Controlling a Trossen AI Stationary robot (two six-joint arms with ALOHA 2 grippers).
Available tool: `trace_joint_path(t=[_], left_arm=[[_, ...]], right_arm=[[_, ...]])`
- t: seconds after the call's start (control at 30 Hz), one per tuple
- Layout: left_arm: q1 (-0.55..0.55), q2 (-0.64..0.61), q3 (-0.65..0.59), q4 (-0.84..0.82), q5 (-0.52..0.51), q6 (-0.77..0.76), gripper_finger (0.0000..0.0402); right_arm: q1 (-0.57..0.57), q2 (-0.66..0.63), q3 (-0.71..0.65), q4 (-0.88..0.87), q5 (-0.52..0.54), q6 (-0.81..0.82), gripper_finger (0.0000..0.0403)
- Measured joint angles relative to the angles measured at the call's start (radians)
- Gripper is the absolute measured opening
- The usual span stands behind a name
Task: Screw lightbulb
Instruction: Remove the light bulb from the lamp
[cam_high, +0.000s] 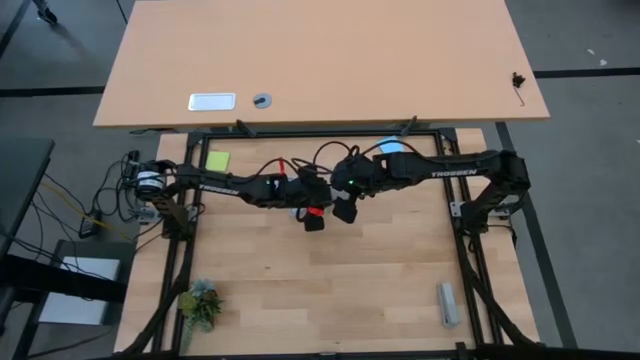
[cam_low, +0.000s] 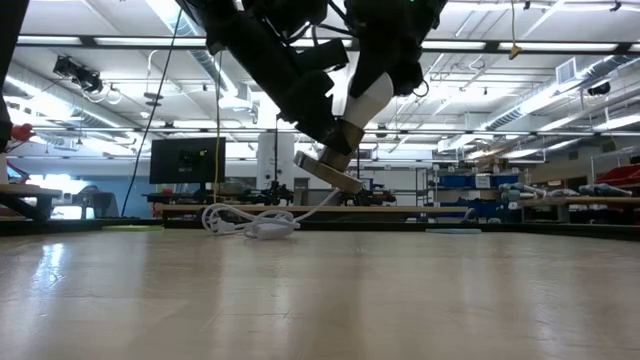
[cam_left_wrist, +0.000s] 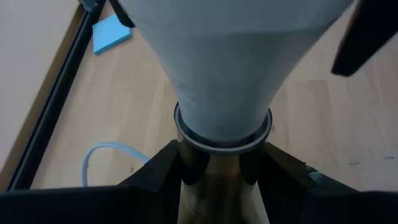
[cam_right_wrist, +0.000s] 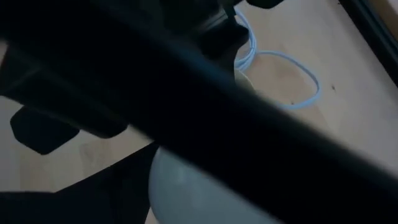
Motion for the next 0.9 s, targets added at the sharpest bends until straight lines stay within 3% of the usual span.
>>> trace_joint_path(t=[0.13,0.23,0.4,0.47,0.7,0.9], left_arm=[[0.0,-0.002,0.0,0.003,-0.003,0.0,0.0162],[0.0,-0.002,0.0,0.002,-0.003,0.001,0.0162],[0.0,-0.002,0.0,0.001,-0.004,0.003,0.0162],[0.0,-0.001,0.0,-0.002,-0.002,0.003,0.0162],[0.0,-0.001,0.0,-0.019,0.002,0.001,0.0162],[-0.001,-0.001,0.0,-0.025,0.002,0.0,0.0162]], right_arm=[[0.0,-0.005,0.0,0.002,-0.004,-0.107,0.0291],[0.0,-0.005,0.0,0.003,-0.007,-0.299,0.0272],[0.005,-0.005,0.0,0.002,-0.007,-0.676,0.029],[0.009,-0.005,0.0,0.004,0.003,-0.741,0.031],[0.043,-0.011,0.001,-0.014,0.066,-0.586,0.0359],[0.058,-0.029,0.001,-0.034,0.088,-0.278,0.0361]])
